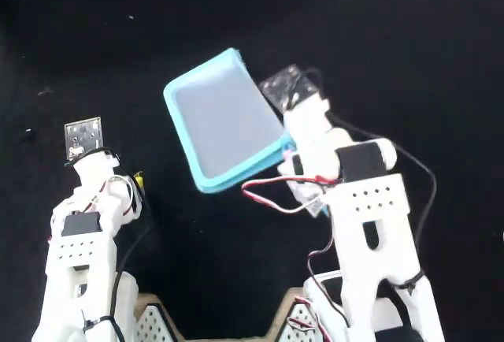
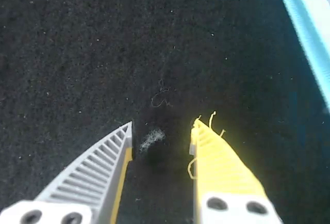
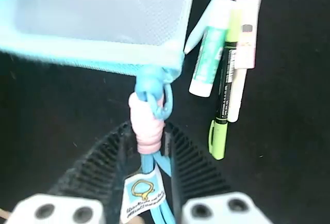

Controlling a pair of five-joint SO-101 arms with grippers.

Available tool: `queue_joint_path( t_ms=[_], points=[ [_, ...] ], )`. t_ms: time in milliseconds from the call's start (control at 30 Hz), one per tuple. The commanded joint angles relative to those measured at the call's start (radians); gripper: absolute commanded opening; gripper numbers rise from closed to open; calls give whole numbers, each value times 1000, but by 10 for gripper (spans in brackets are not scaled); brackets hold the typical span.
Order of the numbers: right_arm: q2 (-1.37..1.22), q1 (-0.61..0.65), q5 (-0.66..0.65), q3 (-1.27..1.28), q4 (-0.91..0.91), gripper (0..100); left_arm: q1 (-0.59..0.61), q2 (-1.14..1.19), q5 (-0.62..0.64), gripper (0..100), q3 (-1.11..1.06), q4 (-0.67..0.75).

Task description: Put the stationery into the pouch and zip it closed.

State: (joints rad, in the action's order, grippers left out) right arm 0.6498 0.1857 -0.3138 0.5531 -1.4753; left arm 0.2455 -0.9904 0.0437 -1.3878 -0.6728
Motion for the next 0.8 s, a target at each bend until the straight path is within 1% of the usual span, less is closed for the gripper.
queue_joint_path(
  t_ms=[0, 100, 167, 267, 367, 500, 633, 767],
  points=[
    [-51, 98, 118, -188, -103, 11, -4, -8, -9, 184, 13, 15],
    [-93, 193, 126, -344, -212, 11, -4, -8, -9, 184, 13, 15],
    [-114, 233, 120, -455, -258, 11, -4, -8, -9, 184, 13, 14],
    [-154, 249, 110, -585, -278, 11, -2, -8, -9, 184, 19, 9],
    [-205, 249, 40, -653, -276, 11, -2, -8, -9, 184, 44, 8],
    [-259, 247, -40, -705, -272, 11, -1, -8, -9, 184, 174, -2],
    [-263, 249, -66, -794, -270, 11, -16, -2, -8, 186, 361, -86],
    [-271, 250, -61, -911, -269, 11, -97, -6, -9, 187, 460, -172]
  ],
)
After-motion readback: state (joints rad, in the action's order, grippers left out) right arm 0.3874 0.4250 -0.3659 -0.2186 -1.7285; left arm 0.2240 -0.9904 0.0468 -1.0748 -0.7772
